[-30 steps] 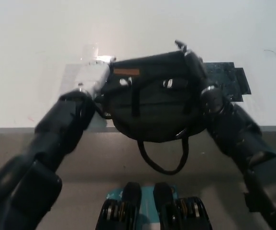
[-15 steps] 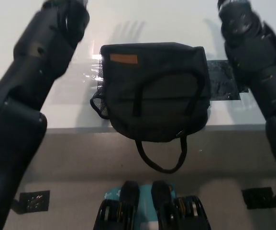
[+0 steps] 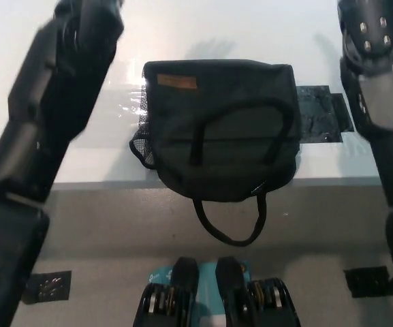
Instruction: A soft travel bag is kept infront of the robot in the middle of the desk and the robot uses both its hands to press it to reduce its size
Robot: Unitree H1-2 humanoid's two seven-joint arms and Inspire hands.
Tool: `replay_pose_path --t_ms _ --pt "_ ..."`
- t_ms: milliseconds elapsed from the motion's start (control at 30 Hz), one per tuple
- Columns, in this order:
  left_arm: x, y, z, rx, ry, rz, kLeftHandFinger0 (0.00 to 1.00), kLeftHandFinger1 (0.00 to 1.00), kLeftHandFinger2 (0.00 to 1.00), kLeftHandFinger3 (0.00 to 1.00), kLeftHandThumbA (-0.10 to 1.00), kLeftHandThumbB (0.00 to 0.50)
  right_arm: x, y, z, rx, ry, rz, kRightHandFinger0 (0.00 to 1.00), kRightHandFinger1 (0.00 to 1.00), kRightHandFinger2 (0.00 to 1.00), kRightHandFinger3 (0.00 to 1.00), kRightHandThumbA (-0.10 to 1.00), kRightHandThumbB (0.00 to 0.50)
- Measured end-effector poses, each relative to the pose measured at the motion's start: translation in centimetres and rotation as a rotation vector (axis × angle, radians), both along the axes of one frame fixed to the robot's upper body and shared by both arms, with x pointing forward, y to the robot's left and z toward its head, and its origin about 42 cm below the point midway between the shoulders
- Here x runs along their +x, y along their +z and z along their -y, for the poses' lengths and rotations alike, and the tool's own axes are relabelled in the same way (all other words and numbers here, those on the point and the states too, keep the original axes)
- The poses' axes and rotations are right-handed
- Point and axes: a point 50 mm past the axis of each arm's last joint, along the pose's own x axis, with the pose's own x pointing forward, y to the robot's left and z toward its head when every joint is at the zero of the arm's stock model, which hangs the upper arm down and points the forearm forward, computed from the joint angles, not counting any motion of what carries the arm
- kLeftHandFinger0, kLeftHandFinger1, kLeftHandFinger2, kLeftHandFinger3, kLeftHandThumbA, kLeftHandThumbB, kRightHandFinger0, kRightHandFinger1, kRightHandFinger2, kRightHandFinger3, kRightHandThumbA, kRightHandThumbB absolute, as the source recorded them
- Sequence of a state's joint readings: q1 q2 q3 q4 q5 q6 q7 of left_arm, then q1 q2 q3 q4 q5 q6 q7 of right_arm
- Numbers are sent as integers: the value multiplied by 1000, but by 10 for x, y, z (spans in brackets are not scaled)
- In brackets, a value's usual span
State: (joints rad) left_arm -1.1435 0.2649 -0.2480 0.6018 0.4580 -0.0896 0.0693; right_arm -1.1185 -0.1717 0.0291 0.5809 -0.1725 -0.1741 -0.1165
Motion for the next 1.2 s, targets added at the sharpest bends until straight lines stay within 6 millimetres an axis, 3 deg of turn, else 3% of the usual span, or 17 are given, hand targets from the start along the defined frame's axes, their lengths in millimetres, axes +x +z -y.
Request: replay_pose_path --t_ms 67,167,267,300,367,433,500,533,667,733,767,800,867,933,1033,1133,1200 --pt "-7 -12 -2 -11 -13 -6 1000 1000 1000 1000 1000 328 -7 -13 4 7 -1 -7 1000 1000 1000 1000 1000 190" --pt "-25 -50 -11 -39 -30 -46 1000 1000 1000 1000 1000 344 -23 -45 15 24 -8 -41 1000 1000 1000 1000 1000 211" --pt "-42 -81 -20 -67 -37 -85 1000 1000 1000 1000 1000 244 -39 -74 25 34 -18 -74 1000 1000 1000 1000 1000 204" --pt "-48 -91 -22 -76 -38 -95 1000 1000 1000 1000 1000 277 -44 -80 27 37 -20 -79 1000 1000 1000 1000 1000 192" --pt "-64 -114 -29 -96 -40 -123 1000 1000 1000 1000 1000 268 -59 -102 34 42 -30 -103 1000 1000 1000 1000 1000 177" --pt "-80 -134 -34 -116 -43 -146 1000 1000 1000 1000 1000 341 -74 -119 40 47 -36 -120 1000 1000 1000 1000 1000 212" --pt "-95 -150 -39 -134 -46 -167 1000 1000 1000 1000 1000 307 -87 -133 45 52 -39 -131 1000 1000 1000 1000 1000 252" --pt "-109 -162 -42 -150 -49 -181 1000 1000 1000 1000 1000 295 -99 -143 48 56 -41 -137 1000 1000 1000 1000 1000 256" --pt "-148 -189 -52 -194 -55 -213 1000 1000 1000 1000 1000 236 -136 -171 57 68 -43 -159 1000 1000 1000 1000 1000 163" --pt "-168 -200 -55 -216 -59 -227 1000 1000 1000 1000 1000 235 -154 -179 59 72 -39 -161 1000 1000 1000 1000 1000 158" --pt "-182 -207 -58 -234 -61 -237 1000 1000 1000 1000 1000 272 -170 -187 60 75 -35 -168 1000 1000 1000 1000 1000 211" --pt "-195 -213 -61 -247 -61 -246 1000 1000 1000 1000 1000 286 -180 -192 61 77 -31 -172 1000 1000 1000 1000 1000 195" --pt "-218 -221 -64 -269 -62 -262 1000 1000 1000 1000 1000 247 -204 -202 60 81 -20 -182 1000 1000 1000 1000 1000 163" --pt "-246 -230 -68 -296 -65 -283 1000 1000 1000 1000 1000 251 -232 -212 59 88 -3 -195 1000 1000 1000 1000 1000 150" --pt "-291 -242 -74 -338 -68 -315 1000 1000 1000 1000 1000 237 -279 -229 56 109 24 -231 1000 1000 1000 1000 1000 199" --pt "-329 -265 -80 -369 -55 -390 1000 1000 1000 1000 1000 239 -323 -266 54 139 20 -344 1000 1000 1000 1000 1000 154" --pt "-339 -280 -81 -375 -41 -435 1000 1000 1000 1000 1000 249 -333 -290 55 150 7 -418 1000 1000 1000 1000 1000 176"
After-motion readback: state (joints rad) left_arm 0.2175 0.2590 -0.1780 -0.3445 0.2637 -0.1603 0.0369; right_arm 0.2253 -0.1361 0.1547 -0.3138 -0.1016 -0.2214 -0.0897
